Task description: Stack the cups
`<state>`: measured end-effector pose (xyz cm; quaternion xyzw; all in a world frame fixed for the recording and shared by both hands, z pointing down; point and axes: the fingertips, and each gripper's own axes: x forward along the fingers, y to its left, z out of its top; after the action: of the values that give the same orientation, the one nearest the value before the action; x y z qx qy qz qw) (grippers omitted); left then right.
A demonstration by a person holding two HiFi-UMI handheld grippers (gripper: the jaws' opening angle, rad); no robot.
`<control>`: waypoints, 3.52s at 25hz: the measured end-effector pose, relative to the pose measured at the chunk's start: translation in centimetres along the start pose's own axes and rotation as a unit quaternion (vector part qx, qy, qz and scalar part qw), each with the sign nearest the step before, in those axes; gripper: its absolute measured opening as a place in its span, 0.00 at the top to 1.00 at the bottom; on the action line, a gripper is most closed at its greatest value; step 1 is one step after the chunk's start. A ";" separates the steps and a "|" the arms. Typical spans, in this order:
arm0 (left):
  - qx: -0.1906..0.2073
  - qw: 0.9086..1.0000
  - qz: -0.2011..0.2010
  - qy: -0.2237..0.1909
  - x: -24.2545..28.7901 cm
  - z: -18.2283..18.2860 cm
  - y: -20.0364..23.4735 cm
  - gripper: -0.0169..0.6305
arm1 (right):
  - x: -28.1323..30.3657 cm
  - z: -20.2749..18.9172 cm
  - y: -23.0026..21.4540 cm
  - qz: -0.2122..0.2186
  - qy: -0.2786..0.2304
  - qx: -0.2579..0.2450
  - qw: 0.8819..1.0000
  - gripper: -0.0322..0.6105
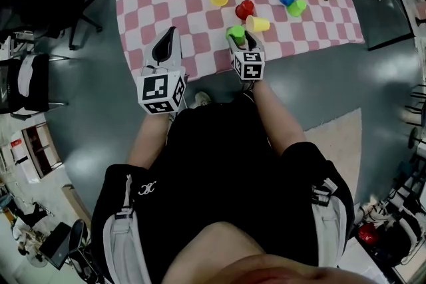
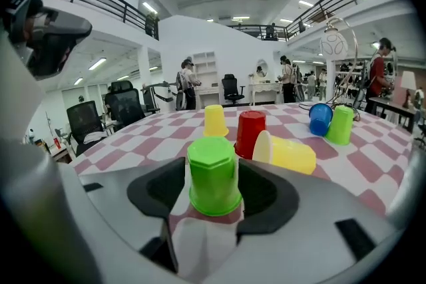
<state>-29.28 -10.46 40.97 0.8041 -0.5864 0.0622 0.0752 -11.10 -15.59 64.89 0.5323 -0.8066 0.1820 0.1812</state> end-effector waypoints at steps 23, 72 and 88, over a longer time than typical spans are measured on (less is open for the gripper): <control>-0.010 0.996 -0.083 -0.001 3.7 0.5 -6.0 0.95 | -12.9 13.2 -4.6 -0.073 -0.183 0.014 0.980 0.95; -0.011 0.994 0.095 0.054 12.1 -0.8 -23.0 0.95 | -3.9 7.2 -29.4 0.014 -0.066 -0.031 0.997 0.59; -0.029 0.980 0.186 0.064 8.0 -2.4 -19.4 0.95 | 1.7 5.3 -31.2 -0.006 -0.027 -0.068 0.997 0.63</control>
<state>-8.39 -11.61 43.90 0.6725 -0.7216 0.1091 0.1229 16.66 -30.95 64.26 0.5281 -0.8188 0.1111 0.1959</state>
